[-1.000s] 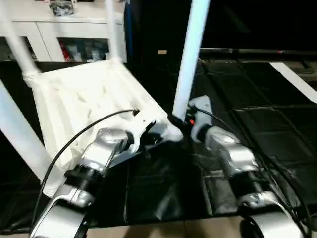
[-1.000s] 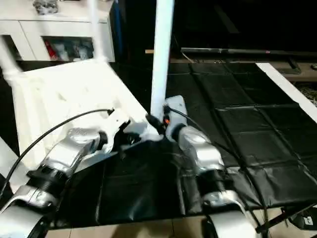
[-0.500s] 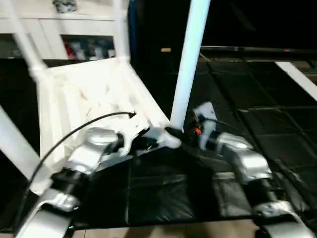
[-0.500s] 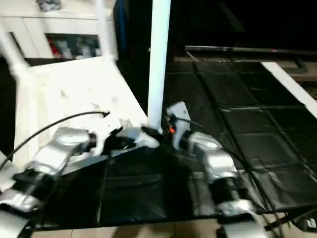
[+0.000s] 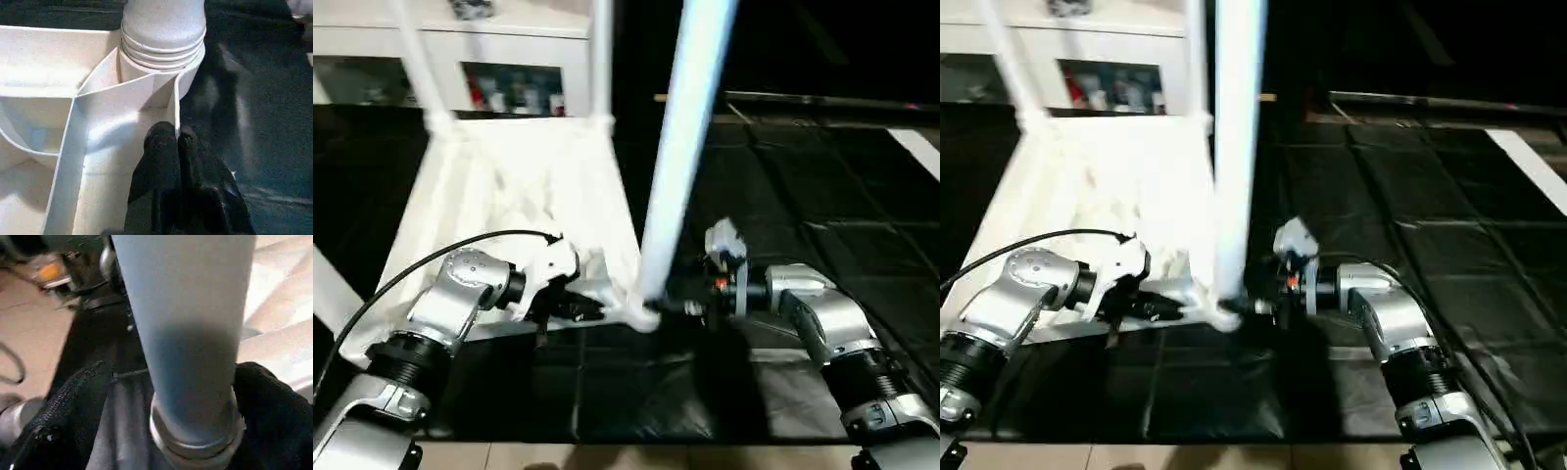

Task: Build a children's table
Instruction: Rotate leg to tighten

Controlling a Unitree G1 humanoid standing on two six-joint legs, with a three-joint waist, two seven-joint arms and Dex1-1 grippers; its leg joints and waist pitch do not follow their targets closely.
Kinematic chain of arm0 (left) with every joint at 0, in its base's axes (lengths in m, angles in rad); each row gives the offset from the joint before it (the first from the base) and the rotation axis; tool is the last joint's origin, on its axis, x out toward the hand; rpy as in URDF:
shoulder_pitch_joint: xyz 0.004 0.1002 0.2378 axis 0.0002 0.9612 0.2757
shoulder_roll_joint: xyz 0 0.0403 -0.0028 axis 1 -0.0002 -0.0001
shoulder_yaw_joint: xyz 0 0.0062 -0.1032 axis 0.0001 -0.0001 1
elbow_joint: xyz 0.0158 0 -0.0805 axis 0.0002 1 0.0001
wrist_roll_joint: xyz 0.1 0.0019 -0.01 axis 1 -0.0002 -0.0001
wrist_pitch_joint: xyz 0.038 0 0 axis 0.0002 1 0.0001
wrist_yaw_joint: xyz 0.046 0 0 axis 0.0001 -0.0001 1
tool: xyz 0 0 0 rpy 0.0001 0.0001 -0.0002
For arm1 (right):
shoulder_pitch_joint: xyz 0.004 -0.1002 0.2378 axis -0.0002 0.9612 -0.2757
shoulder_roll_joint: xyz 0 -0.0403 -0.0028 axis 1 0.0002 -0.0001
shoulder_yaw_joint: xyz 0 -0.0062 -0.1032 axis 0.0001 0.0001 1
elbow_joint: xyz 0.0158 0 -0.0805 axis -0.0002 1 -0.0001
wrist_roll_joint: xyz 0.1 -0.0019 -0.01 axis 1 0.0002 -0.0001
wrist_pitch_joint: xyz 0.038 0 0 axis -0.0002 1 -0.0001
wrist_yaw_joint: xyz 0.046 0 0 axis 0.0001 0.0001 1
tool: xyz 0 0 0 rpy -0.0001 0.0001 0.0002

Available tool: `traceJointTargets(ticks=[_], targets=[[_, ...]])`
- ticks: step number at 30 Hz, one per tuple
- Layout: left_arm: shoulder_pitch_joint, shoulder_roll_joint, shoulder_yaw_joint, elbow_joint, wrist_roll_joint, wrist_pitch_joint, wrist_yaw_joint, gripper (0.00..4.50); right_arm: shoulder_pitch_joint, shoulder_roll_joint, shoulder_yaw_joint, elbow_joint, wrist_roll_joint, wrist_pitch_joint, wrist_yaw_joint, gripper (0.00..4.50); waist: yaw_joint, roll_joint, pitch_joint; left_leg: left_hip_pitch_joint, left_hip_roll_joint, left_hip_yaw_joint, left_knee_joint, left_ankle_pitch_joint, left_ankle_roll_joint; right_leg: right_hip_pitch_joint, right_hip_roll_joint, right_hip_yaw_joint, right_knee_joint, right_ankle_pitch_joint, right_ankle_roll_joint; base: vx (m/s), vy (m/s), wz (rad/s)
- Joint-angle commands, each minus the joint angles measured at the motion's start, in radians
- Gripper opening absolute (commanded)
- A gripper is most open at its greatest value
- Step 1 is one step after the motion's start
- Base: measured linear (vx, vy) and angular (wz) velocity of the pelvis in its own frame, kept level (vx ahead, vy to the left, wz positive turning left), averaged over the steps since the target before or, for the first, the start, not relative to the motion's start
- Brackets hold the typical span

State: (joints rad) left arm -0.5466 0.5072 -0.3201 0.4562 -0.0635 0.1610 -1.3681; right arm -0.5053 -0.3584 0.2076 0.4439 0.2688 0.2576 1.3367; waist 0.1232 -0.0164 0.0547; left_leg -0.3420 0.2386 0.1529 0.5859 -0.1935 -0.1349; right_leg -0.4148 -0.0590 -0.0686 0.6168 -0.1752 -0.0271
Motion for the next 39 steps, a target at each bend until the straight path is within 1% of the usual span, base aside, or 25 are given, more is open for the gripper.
traceJointTargets(ticks=[1, 3, 4, 5, 6, 7, 9, 11, 13, 16, 18, 20, 23, 25, 26, 27, 28, 31, 32, 33, 35, 36, 37, 38, 39], targets=[[-0.009, -0.012, -0.045, -0.03, 0.003, -0.027, -0.052, 0.0, -0.007, -0.018, 0.011, 0.001, 0.003, -0.009, 0.038, 3.81, -0.005, 0.018, -0.071, -0.001, -0.009, 0.022, -0.063, -0.165, 0.03, 0.067, -0.056, 0.042, -0.058, -0.091, -0.244, 0.0, 0.0, 0.0], [-0.008, -0.017, -0.055, -0.028, 0.011, -0.045, -0.058, 0.0, -0.014, -0.016, 0.01, 0.019, 0.001, -0.026, 0.049, 3.62, -0.003, 0.017, -0.071, 0.0, -0.01, 0.023, -0.062, -0.179, 0.027, 0.067, -0.058, 0.042, -0.061, -0.118, -0.238, 0.0, 0.0, 0.0], [-0.008, -0.021, -0.058, -0.031, 0.012, -0.054, -0.06, 0.0, -0.021, -0.011, 0.008, 0.026, 0.007, -0.035, 0.058, 3.47, -0.002, 0.021, -0.07, -0.001, -0.01, 0.022, -0.063, -0.182, 0.024, 0.067, -0.059, 0.042, -0.063, -0.135, -0.233, 0.0, 0.0, 0.0], [-0.008, -0.021, -0.059, -0.031, 0.012, -0.055, -0.061, 0.0, -0.022, -0.011, 0.008, 0.026, 0.007, -0.035, 0.059, 3.39, -0.003, 0.02, -0.071, -0.001, -0.01, 0.022, -0.063, -0.185, 0.023, 0.067, -0.059, 0.042, -0.065, -0.145, -0.23, 0.0, 0.0, 0.0], [-0.012, -0.023, -0.063, -0.026, 0.018, -0.07, -0.065, 0.0, -0.032, -0.011, 0.015, 0.034, 0.008, -0.033, 0.079, 3.36, -0.002, 0.022, -0.071, 0.0, -0.01, 0.022, -0.063, -0.184, 0.021, 0.067, -0.059, 0.041, -0.064, -0.15, -0.227, 0.0, 0.0, 0.0], [-0.014, -0.024, -0.065, -0.024, 0.021, -0.074, -0.066, 0.0, -0.034, -0.012, 0.016, 0.037, 0.007, -0.033, 0.085, 3.3, -0.001, 0.02, -0.072, -0.001, -0.01, 0.022, -0.062, -0.179, 0.023, 0.068, -0.057, 0.041, -0.064, -0.144, -0.227, 0.0, 0.0, 0.0], [-0.021, -0.025, -0.069, -0.009, 0.027, -0.085, -0.067, 0.0, -0.041, -0.019, 0.029, 0.042, 0.005, -0.024, 0.113, 2.98, -0.001, 0.025, -0.072, -0.002, -0.01, 0.021, -0.062, -0.169, 0.024, 0.068, -0.056, 0.041, -0.062, -0.135, -0.226, 0.0, 0.0, 0.0], [-0.03, -0.029, -0.073, 0.007, 0.032, -0.094, -0.063, 0.0, -0.047, -0.027, 0.04, 0.042, 0.004, -0.012, 0.14, 2.94, 0.001, 0.023, -0.074, 0.0, -0.01, 0.022, -0.061, -0.164, 0.027, 0.069, -0.055, 0.041, -0.063, -0.133, -0.225, 0.0, 0.0, 0.0], [-0.034, -0.033, -0.074, 0.021, 0.034, -0.101, -0.061, 0.0, -0.051, -0.029, 0.042, 0.049, -0.001, -0.014, 0.149, 2.7, 0.004, 0.026, -0.074, -0.001, -0.01, 0.022, -0.059, -0.158, 0.029, 0.068, -0.055, 0.041, -0.062, -0.121, -0.227, 0.0, 0.0, 0.0], [-0.04, -0.034, -0.076, 0.042, 0.041, -0.116, -0.057, 0.0, -0.058, -0.027, 0.042, 0.066, -0.007, -0.019, 0.154, 2.58, 0.007, 0.023, -0.074, -0.002, -0.011, 0.021, -0.061, -0.166, 0.024, 0.07, -0.057, 0.04, -0.064, -0.154, -0.218, 0.0, 0.0, 0.0], [-0.042, -0.034, -0.077, 0.051, 0.045, -0.121, -0.054, 0.0, -0.059, -0.026, 0.045, 0.071, -0.009, -0.018, 0.162, 2.42, 0.006, 0.025, -0.073, 0.001, -0.01, 0.022, -0.062, -0.177, 0.023, 0.066, -0.056, 0.04, -0.067, -0.172, -0.214, 0.0, 0.0, 0.0], [-0.043, -0.036, -0.076, 0.053, 0.047, -0.121, -0.054, 0.0, -0.058, -0.029, 0.05, 0.072, -0.01, -0.018, 0.171, 2.2, 0.007, 0.026, -0.073, 0.0, -0.01, 0.021, -0.062, -0.181, 0.021, 0.068, -0.057, 0.04, -0.068, -0.183, -0.211, 0.0, 0.0, 0.0], [-0.047, -0.038, -0.072, 0.069, 0.053, -0.121, -0.048, 0.0, -0.053, -0.028, 0.058, 0.072, -0.01, -0.013, 0.179, 2.12, 0.007, 0.022, -0.073, -0.001, -0.01, 0.021, -0.062, -0.173, 0.023, 0.069, -0.056, 0.04, -0.068, -0.18, -0.208, 0.0, 0.0, 0.0], [-0.047, -0.041, -0.067, 0.075, 0.055, -0.11, -0.032, 0.0, -0.043, -0.024, 0.061, 0.067, -0.008, -0.006, 0.178, 2.09, 0.007, 0.024, -0.073, 0.001, -0.01, 0.021, -0.062, -0.174, 0.024, 0.067, -0.056, 0.04, -0.068, -0.182, -0.208, 0.0, 0.0, 0.0], [-0.046, -0.043, -0.064, 0.077, 0.055, -0.101, -0.023, 0.0, -0.035, -0.021, 0.061, 0.063, -0.007, -0.006, 0.173, 2.09, 0.008, 0.019, -0.073, 0.001, -0.009, 0.022, -0.062, -0.175, 0.024, 0.067, -0.057, 0.04, -0.068, -0.185, -0.208, 0.0, 0.0, 0.0], [-0.047, -0.048, -0.059, 0.078, 0.053, -0.088, -0.008, 0.0, -0.028, -0.018, 0.06, 0.058, -0.006, -0.001, 0.165, 2.09, 0.008, 0.019, -0.072, 0.002, -0.009, 0.023, -0.062, -0.175, 0.025, 0.066, -0.056, 0.041, -0.068, -0.185, -0.209, 0.0, 0.0, 0.0], [-0.047, -0.05, -0.057, 0.079, 0.053, -0.082, 0.0, 0.0, -0.024, -0.017, 0.059, 0.055, -0.006, 0.001, 0.161, 2.09, 0.009, 0.016, -0.071, 0.004, -0.009, 0.023, -0.063, -0.181, 0.027, 0.064, -0.057, 0.041, -0.07, -0.2, -0.208, 0.0, 0.0, 0.0], [-0.052, -0.085, -0.019, 0.064, 0.036, -0.002, 0.087, 0.0, 0.033, -0.002, 0.046, -0.005, 0.001, 0.028, 0.088, 2.09, 0.011, 0.016, -0.066, 0.007, -0.007, 0.025, -0.066, -0.195, 0.023, 0.062, -0.059, 0.043, -0.076, -0.254, -0.19, 0.0, 0.0, 0.0], [-0.051, -0.102, -0.004, 0.049, 0.027, 0.025, 0.121, 0.0, 0.056, 0.015, 0.034, -0.026, -0.002, 0.032, 0.03, 2.09, 0.013, 0.007, -0.064, 0.009, -0.008, 0.025, -0.066, -0.2, 0.024, 0.06, -0.06, 0.043, -0.081, -0.275, -0.183, 0.0, 0.0, 0.0], [-0.049, -0.112, 0.005, 0.04, 0.022, 0.04, 0.14, 0.0, 0.069, 0.027, 0.026, -0.037, -0.005, 0.032, -0.007, 2.08, 0.011, 0.007, -0.06, 0.012, -0.01, 0.025, -0.068, -0.221, 0.018, 0.058, -0.06, 0.045, -0.083, -0.321, -0.172, 0.0, 0.0, 0.0], [-0.044, -0.153, 0.032, 0.007, 0.01, 0.102, 0.22, 0.0, 0.089, 0.089, -0.015, -0.041, -0.023, 0.059, -0.183, 2.07, 0.004, 0.008, -0.058, 0.003, -0.013, 0.019, -0.074, -0.233, 0.006, 0.064, -0.062, 0.04, -0.089, -0.404, -0.134, 0.0, 0.0, 0.0], [-0.036, -0.188, 0.049, -0.029, 0.001, 0.158, 0.278, 0.0, 0.093, 0.155, -0.056, -0.025, -0.028, 0.09, -0.331, 2.05, -0.005, 0.009, -0.059, 0.004, -0.016, 0.018, -0.074, -0.24, -0.003, 0.062, -0.065, 0.039, -0.097, -0.462, -0.103, 0.0, 0.0, 0.0], [-0.036, -0.188, 0.049, -0.029, 0.001, 0.158, 0.278, 0.0, 0.093, 0.155, -0.056, -0.025, -0.028, 0.09, -0.331, 2.05, -0.012, 0.009, -0.057, 0.0, -0.017, 0.015, -0.076, -0.237, -0.008, 0.063, -0.065, 0.037, -0.097, -0.47, -0.098, 0.0, 0.0, 0.0], [-0.035, -0.22, 0.061, -0.049, -0.001, 0.197, 0.327, 0.0, 0.093, 0.206, -0.075, -0.02, -0.026, 0.108, -0.411, 2.05, -0.02, 0.012, -0.057, -0.004, -0.02, 0.013, -0.078, -0.24, -0.01, 0.066, -0.063, 0.033, -0.099, -0.484, -0.089, 0.0, 0.0, 0.0], [-0.036, -0.234, 0.067, -0.055, -0.001, 0.211, 0.35, 0.0, 0.091, 0.227, -0.081, -0.017, -0.026, 0.115, -0.442, 2.04, -0.036, 0.01, -0.059, -0.004, -0.023, 0.012, -0.076, -0.241, -0.01, 0.065, -0.063, 0.029, -0.106, -0.499, -0.072, 0.0, 0.0, 0.0]])
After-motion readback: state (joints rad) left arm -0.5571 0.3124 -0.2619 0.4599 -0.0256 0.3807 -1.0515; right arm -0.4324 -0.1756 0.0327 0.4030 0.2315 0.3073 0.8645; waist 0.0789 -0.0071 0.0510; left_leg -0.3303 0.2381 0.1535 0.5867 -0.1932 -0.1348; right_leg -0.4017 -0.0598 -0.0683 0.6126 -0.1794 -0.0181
